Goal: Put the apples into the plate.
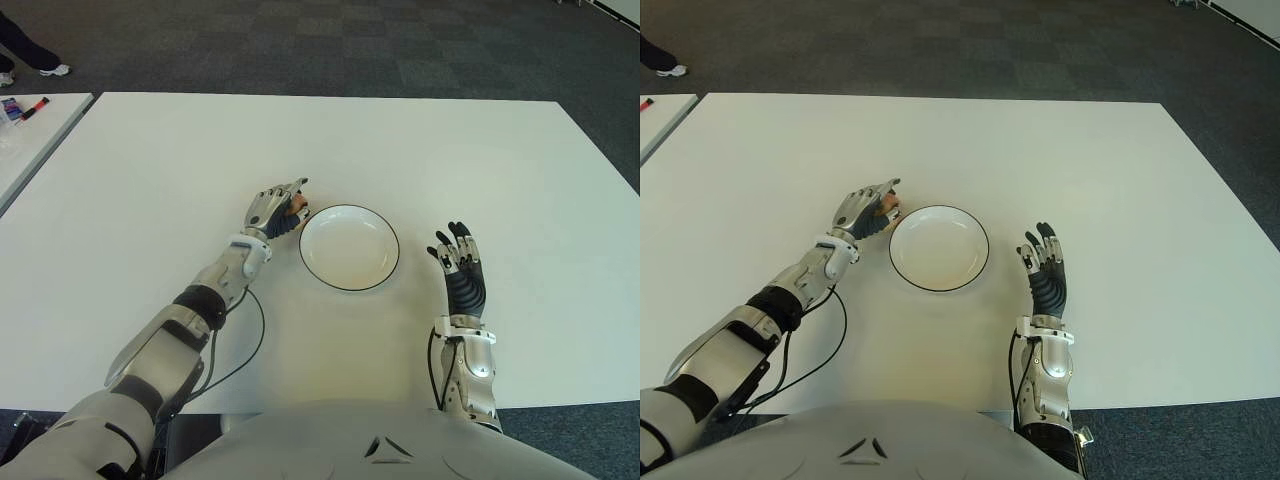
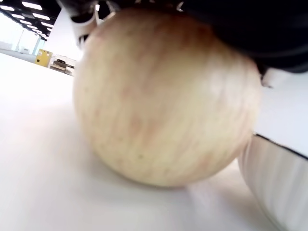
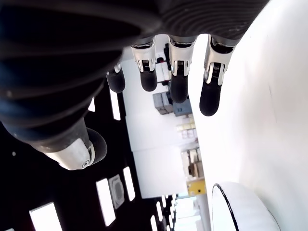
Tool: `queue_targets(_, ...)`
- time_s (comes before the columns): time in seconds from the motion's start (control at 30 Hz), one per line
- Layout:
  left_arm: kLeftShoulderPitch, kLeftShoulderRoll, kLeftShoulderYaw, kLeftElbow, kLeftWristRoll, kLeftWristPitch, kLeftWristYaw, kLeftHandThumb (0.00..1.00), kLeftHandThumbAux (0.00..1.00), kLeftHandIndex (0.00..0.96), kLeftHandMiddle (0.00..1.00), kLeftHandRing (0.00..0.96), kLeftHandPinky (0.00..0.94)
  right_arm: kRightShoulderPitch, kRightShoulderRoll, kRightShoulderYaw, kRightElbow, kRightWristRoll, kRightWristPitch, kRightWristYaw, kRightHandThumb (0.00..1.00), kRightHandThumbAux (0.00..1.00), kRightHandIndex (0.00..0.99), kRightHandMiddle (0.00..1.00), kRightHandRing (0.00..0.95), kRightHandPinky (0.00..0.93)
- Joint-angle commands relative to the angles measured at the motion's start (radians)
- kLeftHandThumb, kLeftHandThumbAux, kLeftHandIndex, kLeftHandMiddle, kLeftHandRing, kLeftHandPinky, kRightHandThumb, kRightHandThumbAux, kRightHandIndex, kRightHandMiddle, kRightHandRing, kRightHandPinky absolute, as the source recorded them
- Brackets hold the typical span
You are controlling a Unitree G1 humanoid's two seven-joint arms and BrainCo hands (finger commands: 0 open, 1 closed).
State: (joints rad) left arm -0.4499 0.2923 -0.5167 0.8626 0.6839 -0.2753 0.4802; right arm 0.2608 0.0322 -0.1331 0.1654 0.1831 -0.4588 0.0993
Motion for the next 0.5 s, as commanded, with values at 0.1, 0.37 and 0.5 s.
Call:
queue_targets(0.1,0.018,-0.007,0.003,0.007,0.016,0.017,0.019,0.757,0.355,0.074,0.352,0.618,0.711,-0.014,0.001,-0.005,0.021,0.006,-0.008,0.010,0.405,0.611,0.077,0.078,0.124,0.254)
queue_targets(0.37,0.019,-0.005,0.002,-0.012,0.031,0.035,0.051,0.715,0.376,0.089,0.364,0.613,0.709,-0.021,0.002,-0.008,0.035,0.007,-0.020,0.012,0.400,0.609,0.078,0.082,0.127,0.254)
queue_targets(0.5,0.021,-0.004,0.004,-0.022,0.037,0.040,0.059,0.708,0.381,0.099,0.375,0.611,0.708,-0.024,0.002,-0.008,0.039,0.008,-0.024,0.012,0.396,0.610,0.077,0.081,0.127,0.254)
